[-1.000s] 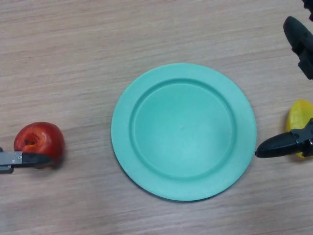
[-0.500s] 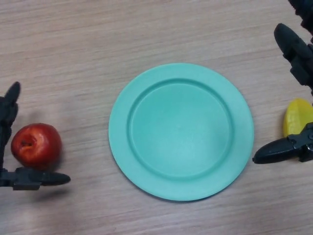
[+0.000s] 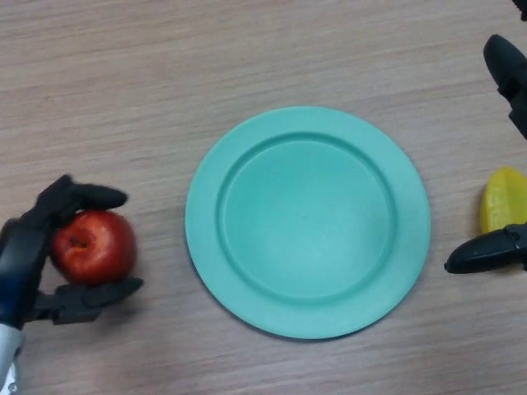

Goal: Pick up the red apple and place it on the plate

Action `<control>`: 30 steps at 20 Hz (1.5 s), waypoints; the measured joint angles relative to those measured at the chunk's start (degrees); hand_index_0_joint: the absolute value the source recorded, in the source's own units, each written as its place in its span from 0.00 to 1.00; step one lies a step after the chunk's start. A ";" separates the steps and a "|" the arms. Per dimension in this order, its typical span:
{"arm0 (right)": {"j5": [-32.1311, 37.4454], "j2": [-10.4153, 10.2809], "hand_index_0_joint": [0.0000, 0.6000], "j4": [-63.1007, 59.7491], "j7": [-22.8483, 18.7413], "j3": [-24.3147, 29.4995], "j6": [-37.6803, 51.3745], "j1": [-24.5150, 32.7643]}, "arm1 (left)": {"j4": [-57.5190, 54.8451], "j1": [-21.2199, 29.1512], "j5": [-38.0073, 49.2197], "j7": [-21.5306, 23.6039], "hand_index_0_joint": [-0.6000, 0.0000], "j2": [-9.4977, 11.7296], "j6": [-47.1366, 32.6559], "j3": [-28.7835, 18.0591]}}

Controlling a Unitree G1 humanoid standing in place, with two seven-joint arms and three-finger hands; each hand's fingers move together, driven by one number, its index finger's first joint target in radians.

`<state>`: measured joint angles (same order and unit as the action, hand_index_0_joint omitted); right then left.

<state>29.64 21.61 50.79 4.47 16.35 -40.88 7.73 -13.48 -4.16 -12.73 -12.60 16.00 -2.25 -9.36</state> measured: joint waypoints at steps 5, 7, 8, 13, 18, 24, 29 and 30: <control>-0.01 0.01 0.00 0.15 0.45 0.33 0.00 -0.20 | -11.56 0.25 -4.85 -4.69 0.00 -3.90 5.52 13.55; -0.01 0.03 0.00 0.25 0.87 1.85 0.00 -0.45 | -10.48 2.84 -6.09 -4.71 0.00 -4.60 7.13 18.30; -0.01 0.11 0.00 0.31 0.88 2.25 0.01 -0.56 | -8.78 4.83 -5.58 -4.44 0.00 -5.44 7.65 19.10; -0.08 0.30 0.00 0.18 1.47 2.57 0.03 -1.27 | -5.78 7.61 -3.36 -1.88 0.75 -5.42 10.93 20.80; -0.53 0.30 0.00 -1.44 2.44 2.62 2.14 -1.29 | -5.28 10.05 -3.32 -1.35 1.00 -5.42 12.94 20.76; -2.77 0.28 0.00 -2.26 2.38 2.43 2.37 -1.12 | -23.78 10.29 6.00 -3.00 1.00 -5.14 26.68 14.34; -5.25 0.27 0.00 -2.38 2.57 1.75 2.40 -0.27 | -25.75 5.50 18.07 -2.79 1.00 -2.62 27.73 -1.47; -5.85 0.26 0.00 -2.40 2.84 1.11 2.41 -0.03 | -25.85 4.04 20.06 -2.46 1.00 -2.21 25.89 -4.00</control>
<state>23.79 21.87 48.39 7.31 17.47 -38.47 7.69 -39.33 -0.11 7.33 -15.06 13.79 23.64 -13.37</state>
